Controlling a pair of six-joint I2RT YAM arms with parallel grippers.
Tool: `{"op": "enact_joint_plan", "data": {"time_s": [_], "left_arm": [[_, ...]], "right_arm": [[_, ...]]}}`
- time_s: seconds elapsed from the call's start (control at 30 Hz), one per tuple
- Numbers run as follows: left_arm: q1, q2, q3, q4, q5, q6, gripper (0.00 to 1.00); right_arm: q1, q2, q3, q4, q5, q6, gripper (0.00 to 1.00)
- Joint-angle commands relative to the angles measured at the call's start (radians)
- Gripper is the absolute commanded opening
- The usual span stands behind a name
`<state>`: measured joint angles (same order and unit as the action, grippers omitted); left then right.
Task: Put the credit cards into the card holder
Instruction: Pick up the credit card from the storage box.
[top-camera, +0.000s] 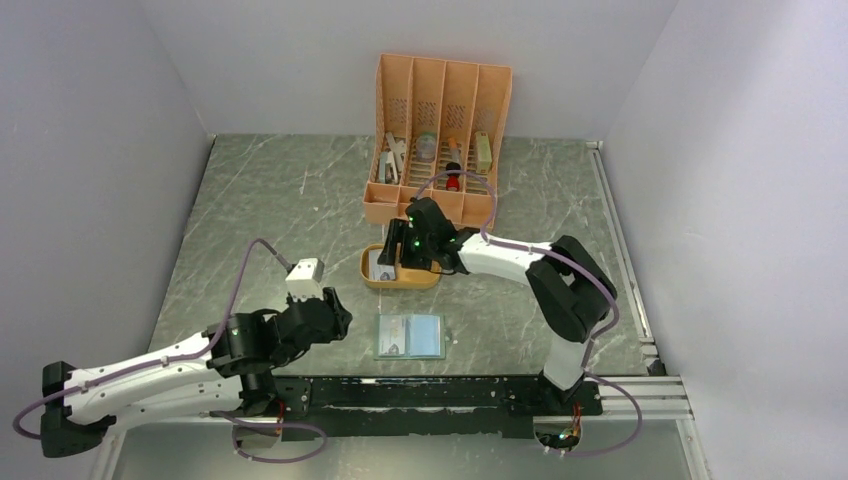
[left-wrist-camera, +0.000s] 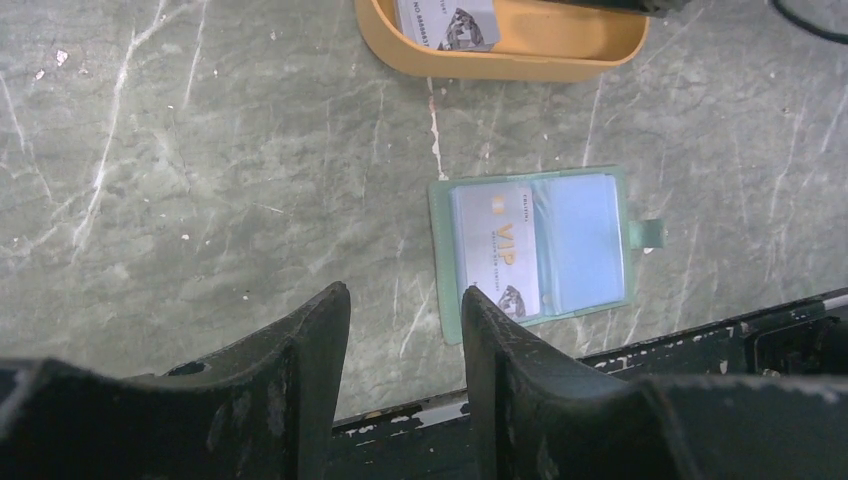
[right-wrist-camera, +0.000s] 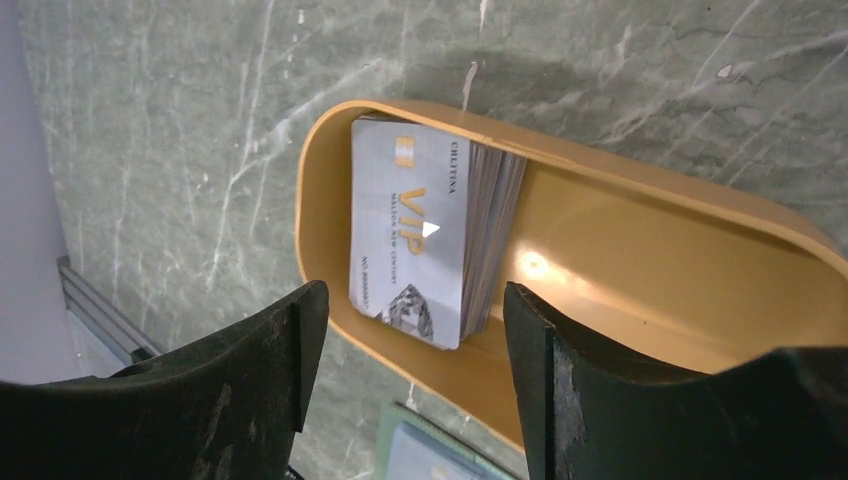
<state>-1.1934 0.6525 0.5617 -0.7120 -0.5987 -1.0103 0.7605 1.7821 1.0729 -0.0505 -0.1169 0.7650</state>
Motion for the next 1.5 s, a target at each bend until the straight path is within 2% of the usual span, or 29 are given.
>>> {"op": "enact_joint_plan", "data": {"time_s": [0.0, 0.3, 0.43, 0.67, 1.03, 1.17, 1.3, 1.47], "left_arm": [[-0.004, -0.022, -0.014, -0.017, -0.009, -0.013, 0.5], [-0.003, 0.025, -0.008, -0.014, -0.01, -0.013, 0.49], [-0.004, 0.025, -0.013, -0.008, -0.011, -0.015, 0.49], [-0.004, 0.031, -0.018, -0.007, -0.012, -0.02, 0.48], [-0.004, 0.044, -0.022, 0.008, -0.009, -0.019, 0.48], [-0.004, 0.044, -0.021, 0.009, -0.01, -0.018, 0.48], [-0.003, 0.043, -0.019, 0.009, -0.009, -0.016, 0.48], [-0.004, 0.042, -0.017, 0.012, -0.007, -0.014, 0.48]], "right_arm": [[-0.004, 0.051, 0.046, -0.029, -0.013, -0.018, 0.68], [-0.003, 0.115, 0.075, -0.07, 0.011, -0.016, 0.63], [-0.005, 0.12, 0.065, -0.058, -0.001, -0.015, 0.55], [-0.009, 0.108, 0.032, -0.036, 0.001, 0.002, 0.46], [-0.035, 0.059, -0.031, 0.007, -0.015, 0.024, 0.4], [-0.037, 0.055, -0.035, 0.017, -0.031, 0.03, 0.41], [-0.038, 0.045, -0.046, 0.045, -0.052, 0.051, 0.5], [-0.045, 0.055, -0.04, 0.077, -0.085, 0.074, 0.55]]}}
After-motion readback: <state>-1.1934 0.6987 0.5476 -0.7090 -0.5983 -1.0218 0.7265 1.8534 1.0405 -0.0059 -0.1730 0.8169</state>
